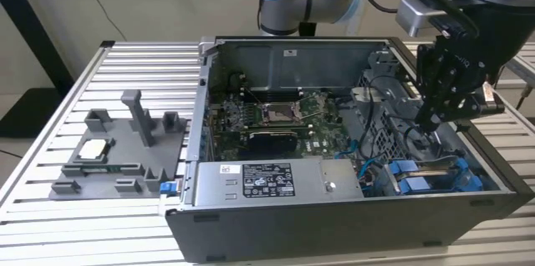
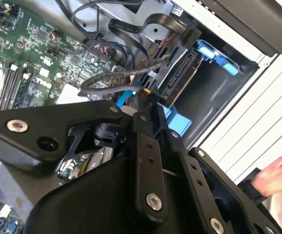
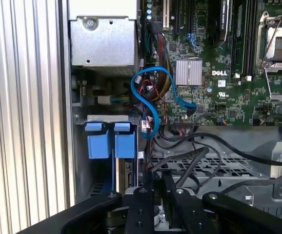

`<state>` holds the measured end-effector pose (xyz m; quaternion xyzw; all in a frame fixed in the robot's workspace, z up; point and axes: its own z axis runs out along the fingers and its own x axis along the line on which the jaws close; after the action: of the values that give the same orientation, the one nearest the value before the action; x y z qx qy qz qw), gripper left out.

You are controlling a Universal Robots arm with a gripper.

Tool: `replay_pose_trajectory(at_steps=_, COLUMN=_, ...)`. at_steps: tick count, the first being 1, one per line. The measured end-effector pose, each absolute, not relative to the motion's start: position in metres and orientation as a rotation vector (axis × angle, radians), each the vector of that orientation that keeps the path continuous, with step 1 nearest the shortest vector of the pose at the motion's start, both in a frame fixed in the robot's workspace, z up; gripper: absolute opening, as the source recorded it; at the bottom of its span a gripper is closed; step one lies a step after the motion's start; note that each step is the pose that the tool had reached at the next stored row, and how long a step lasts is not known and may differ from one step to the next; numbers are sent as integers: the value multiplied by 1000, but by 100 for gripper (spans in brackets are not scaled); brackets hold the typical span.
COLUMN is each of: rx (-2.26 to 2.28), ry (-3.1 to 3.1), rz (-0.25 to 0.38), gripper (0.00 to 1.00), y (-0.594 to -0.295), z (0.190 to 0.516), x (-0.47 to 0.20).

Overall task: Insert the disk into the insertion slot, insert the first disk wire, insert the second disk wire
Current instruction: 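Insert the first disk wire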

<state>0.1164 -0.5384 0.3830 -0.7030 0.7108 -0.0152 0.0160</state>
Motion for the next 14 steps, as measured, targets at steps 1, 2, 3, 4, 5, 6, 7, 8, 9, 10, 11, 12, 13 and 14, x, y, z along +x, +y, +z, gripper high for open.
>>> replay_pose_trajectory(at_steps=1, rx=-2190, ry=2214, rz=-43, gripper=19, y=-539, z=383, x=118)
replay_pose_trajectory(at_steps=2, rx=-2193, ry=2217, rz=-39, gripper=19, y=-540, z=382, x=119)
replay_pose_trajectory(at_steps=3, rx=-2194, ry=2219, rz=-36, gripper=19, y=-541, z=382, x=121)
replay_pose_trajectory(at_steps=4, rx=-2196, ry=2220, rz=-34, gripper=19, y=-542, z=381, x=122)
replay_pose_trajectory(at_steps=5, rx=-2196, ry=2221, rz=-32, gripper=19, y=-543, z=381, x=123)
replay_pose_trajectory(at_steps=6, rx=-2197, ry=2221, rz=-31, gripper=19, y=-544, z=380, x=123)
replay_pose_trajectory(at_steps=7, rx=-2197, ry=2222, rz=-30, gripper=19, y=-545, z=379, x=124)
replay_pose_trajectory(at_steps=8, rx=-2198, ry=2222, rz=-29, gripper=19, y=-546, z=379, x=125)
replay_pose_trajectory(at_steps=9, rx=-2198, ry=2222, rz=-29, gripper=19, y=-547, z=378, x=125)
replay_pose_trajectory(at_steps=10, rx=-2199, ry=2223, rz=-27, gripper=19, y=-548, z=378, x=126)
replay_pose_trajectory(at_steps=11, rx=-2199, ry=2223, rz=-26, gripper=19, y=-549, z=377, x=127)
replay_pose_trajectory(at_steps=12, rx=-2200, ry=2224, rz=-25, gripper=19, y=-550, z=376, x=128)
replay_pose_trajectory(at_steps=13, rx=-2200, ry=2224, rz=-24, gripper=19, y=-550, z=376, x=128)
replay_pose_trajectory(at_steps=14, rx=-2200, ry=2225, rz=-24, gripper=19, y=-551, z=375, x=129)
